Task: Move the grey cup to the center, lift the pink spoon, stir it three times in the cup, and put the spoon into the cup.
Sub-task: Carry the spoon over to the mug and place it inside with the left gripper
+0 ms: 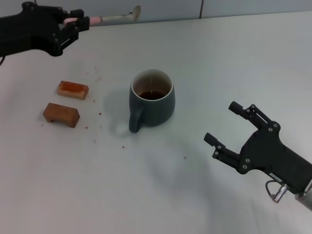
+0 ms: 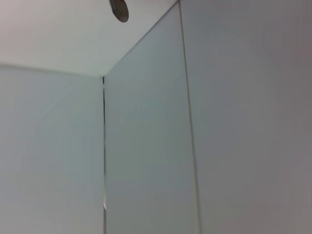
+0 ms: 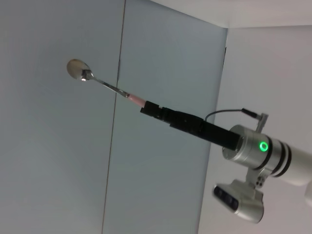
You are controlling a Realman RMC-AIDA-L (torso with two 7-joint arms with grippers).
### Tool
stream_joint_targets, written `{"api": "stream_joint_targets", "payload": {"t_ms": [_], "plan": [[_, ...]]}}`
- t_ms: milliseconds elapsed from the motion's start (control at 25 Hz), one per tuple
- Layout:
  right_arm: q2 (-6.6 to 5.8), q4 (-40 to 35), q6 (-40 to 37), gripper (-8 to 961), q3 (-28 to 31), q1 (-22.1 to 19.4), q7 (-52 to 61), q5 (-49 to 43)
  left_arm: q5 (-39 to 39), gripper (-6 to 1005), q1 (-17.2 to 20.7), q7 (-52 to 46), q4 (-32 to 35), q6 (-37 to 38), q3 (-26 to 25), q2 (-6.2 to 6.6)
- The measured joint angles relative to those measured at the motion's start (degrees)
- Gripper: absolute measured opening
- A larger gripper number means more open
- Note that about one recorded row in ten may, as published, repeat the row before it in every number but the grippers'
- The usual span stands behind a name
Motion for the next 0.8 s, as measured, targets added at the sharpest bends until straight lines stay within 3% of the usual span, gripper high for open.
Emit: {"api": "stream_joint_targets", "payload": {"t_ms": [80, 120, 200, 240, 360, 480, 800], "plan": [[0.00, -0.01, -0.14, 833, 0.00, -0.01, 0.00, 0.00, 0.00, 136, 0.00, 0.00, 0.00, 0.00, 0.00, 0.00], [0.02, -0.01, -0.56, 833, 0.00, -0.10, 0.00, 0.00, 5.83, 136, -0.69, -2.31, 6.24, 0.60, -0.67, -1.27], [0.05, -0.01, -0.68, 833, 0.00, -0.11, 0.00, 0.00, 5.83, 135, -0.69, -2.31, 6.24, 0.60, -0.67, -1.27], [0.05, -0.01, -0.82, 833, 0.00, -0.14, 0.00, 0.00, 8.99, 135, -1.13, -3.22, 11.09, 2.94, -0.67, -1.47], [0.07, -0.01, -1.13, 834, 0.00, -0.23, 0.00, 0.00, 8.99, 135, -1.13, -3.22, 11.09, 2.94, -0.67, -1.47], [0.09, -0.01, -1.16, 834, -0.03, -0.28, 0.00, 0.00, 13.60, 135, -2.63, -4.73, 17.91, 9.43, -0.64, -1.57], [0.21, 0.17, -1.20, 833, -0.09, -0.90, 0.00, 0.00, 21.64, 136, -4.90, -5.86, 20.93, 12.89, 2.62, -2.18]]}}
